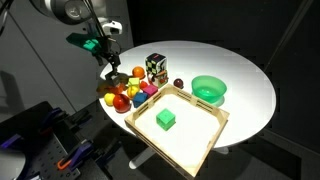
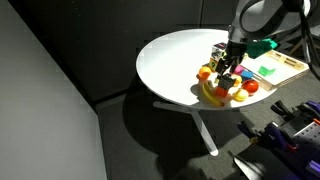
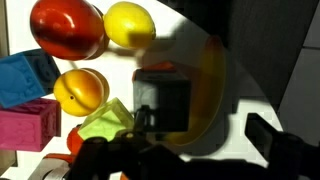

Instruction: Pick up the gray block and put it in the tray

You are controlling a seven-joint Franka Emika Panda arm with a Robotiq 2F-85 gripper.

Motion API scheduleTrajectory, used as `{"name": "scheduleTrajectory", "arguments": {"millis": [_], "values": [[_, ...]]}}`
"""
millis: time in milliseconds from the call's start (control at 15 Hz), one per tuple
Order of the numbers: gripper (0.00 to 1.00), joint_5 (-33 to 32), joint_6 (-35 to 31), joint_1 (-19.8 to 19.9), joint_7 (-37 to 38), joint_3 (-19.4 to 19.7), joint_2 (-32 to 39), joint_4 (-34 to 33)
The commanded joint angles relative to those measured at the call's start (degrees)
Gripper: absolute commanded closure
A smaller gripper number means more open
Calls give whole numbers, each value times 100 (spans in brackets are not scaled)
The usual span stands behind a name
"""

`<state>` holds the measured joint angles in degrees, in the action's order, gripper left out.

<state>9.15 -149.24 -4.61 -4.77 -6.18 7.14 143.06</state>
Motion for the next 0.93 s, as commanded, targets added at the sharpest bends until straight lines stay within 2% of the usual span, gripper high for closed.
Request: {"name": "scheduleTrajectory", "arguments": {"millis": [0, 600, 867], "values": [[0, -8, 96, 81, -58, 49, -226, 109], [0, -118, 21, 82, -13, 162, -393, 329], [0, -512, -74, 94, 143, 279, -483, 470]]}}
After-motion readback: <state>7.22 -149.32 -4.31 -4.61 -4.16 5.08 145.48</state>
